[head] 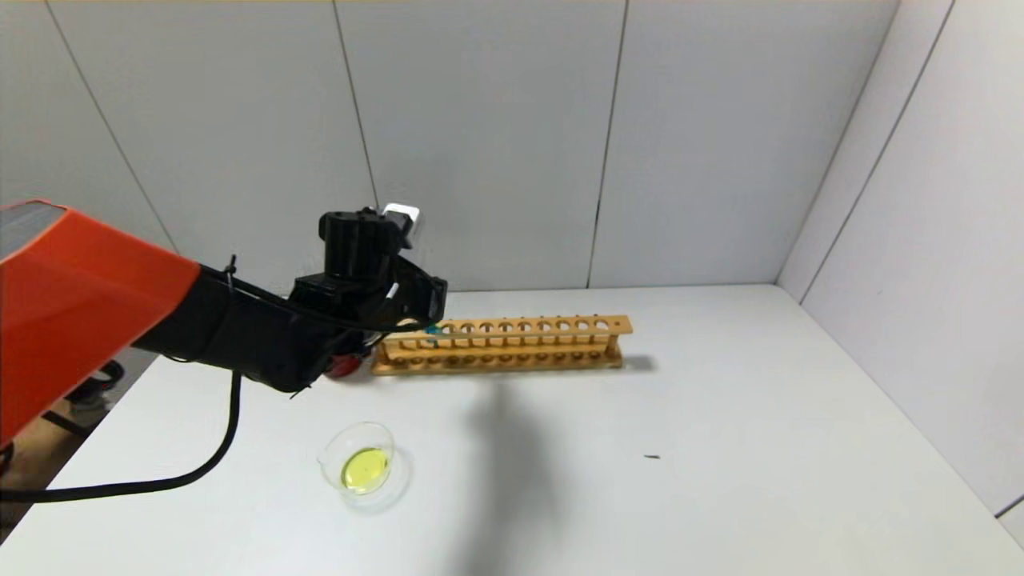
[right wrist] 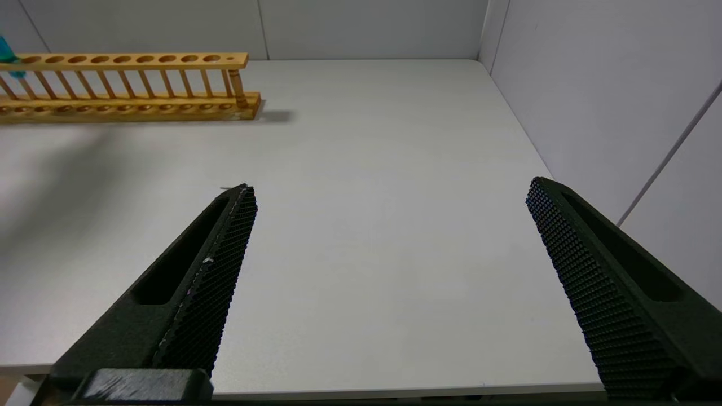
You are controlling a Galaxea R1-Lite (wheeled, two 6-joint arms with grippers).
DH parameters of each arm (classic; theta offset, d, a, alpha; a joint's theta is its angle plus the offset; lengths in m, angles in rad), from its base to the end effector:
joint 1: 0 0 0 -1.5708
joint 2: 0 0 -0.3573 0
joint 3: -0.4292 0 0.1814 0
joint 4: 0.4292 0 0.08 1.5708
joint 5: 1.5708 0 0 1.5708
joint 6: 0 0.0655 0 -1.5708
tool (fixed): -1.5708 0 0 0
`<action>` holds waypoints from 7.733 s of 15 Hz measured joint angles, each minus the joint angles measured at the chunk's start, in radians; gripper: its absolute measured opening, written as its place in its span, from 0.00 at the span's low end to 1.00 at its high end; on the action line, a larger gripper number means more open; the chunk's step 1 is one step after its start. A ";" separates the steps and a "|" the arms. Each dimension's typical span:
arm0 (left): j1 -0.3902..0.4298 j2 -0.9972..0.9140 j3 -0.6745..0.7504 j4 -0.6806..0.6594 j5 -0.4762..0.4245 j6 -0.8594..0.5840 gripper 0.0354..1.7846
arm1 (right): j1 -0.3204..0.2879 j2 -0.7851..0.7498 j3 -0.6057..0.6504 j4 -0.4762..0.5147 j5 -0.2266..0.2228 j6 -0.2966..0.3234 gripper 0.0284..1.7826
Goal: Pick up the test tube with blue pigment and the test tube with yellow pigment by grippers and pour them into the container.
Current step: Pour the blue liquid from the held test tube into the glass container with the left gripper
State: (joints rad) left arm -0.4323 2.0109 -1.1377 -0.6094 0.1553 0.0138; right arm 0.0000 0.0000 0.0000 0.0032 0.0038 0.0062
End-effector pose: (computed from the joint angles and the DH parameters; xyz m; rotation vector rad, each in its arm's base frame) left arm 0.4181 -0.1817 0.2076 0.0903 0.2514 -0.2772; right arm -0.0469 0.0002 0.0750 0.0062 0.0032 0.0038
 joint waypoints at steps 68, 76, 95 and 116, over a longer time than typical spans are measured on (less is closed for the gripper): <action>0.452 -0.248 0.689 -0.315 -0.914 1.807 0.15 | 0.000 0.000 0.000 0.000 0.000 0.000 0.98; 0.462 -0.193 0.631 -0.304 -0.934 1.920 0.15 | 0.000 0.000 0.000 0.000 0.000 0.000 0.98; 0.477 -0.121 0.554 -0.279 -0.933 2.127 0.15 | 0.000 0.000 0.000 0.000 0.000 0.000 0.98; 0.458 -0.124 0.561 -0.327 -0.927 2.261 0.15 | 0.000 0.000 0.000 0.000 0.000 0.000 0.98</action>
State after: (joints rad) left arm 0.0257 1.8872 -0.5768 -0.9362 -0.7715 2.2745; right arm -0.0004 0.0000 0.0000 0.0032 0.0038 0.0062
